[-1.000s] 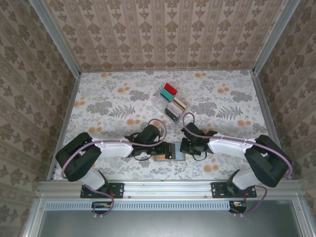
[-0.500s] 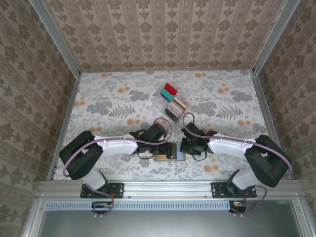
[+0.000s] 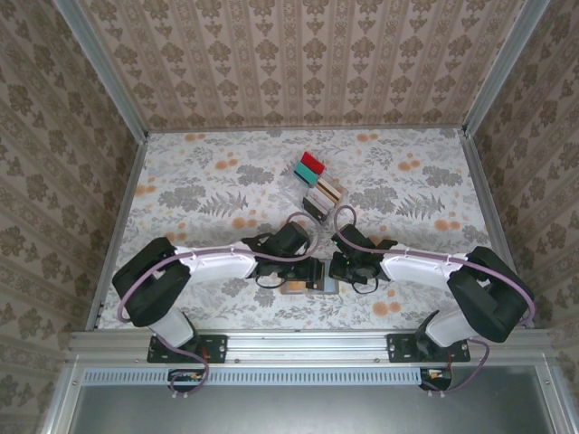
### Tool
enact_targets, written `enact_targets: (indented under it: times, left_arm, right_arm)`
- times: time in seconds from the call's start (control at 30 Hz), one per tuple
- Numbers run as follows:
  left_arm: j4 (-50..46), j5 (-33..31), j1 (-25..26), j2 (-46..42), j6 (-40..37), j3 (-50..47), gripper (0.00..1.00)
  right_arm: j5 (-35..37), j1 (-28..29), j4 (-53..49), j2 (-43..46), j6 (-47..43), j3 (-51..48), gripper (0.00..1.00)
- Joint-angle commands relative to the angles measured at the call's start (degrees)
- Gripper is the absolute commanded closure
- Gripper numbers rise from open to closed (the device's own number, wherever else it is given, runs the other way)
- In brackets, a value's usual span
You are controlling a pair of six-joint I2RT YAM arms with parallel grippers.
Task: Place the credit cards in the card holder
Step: Insert the credit card into the card slot.
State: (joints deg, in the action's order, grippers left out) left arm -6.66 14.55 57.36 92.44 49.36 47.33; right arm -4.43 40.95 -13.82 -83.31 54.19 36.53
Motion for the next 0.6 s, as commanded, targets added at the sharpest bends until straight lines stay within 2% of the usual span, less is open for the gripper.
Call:
enact_targets:
  times: [0.0, 0.17, 0.3, 0.57]
  left_arm:
    - [-1.76, 1.26, 0.71, 2.26, -1.19, 2.64, 0.55]
    - [-3.09, 1.32, 0.93, 3.87, -0.94, 3.96, 0.53]
    - [-0.41, 2.61, 0.91, 4.09, 0.23, 3.31, 0.50]
    - [1.17, 4.27, 1.01, 4.77, 1.07, 3.29, 0.50]
  right_arm:
    - [1.33, 0.64, -2.53, -3.53, 0.70, -2.66, 0.83]
    - [0.69, 0.66, -1.39, -3.12, 1.55, -3.33, 0.83]
    - [-0.69, 0.62, 1.48, -2.17, 3.39, -5.08, 0.83]
    - [-4.55, 0.18, 8.14, -1.50, 6.57, -7.90, 0.85]
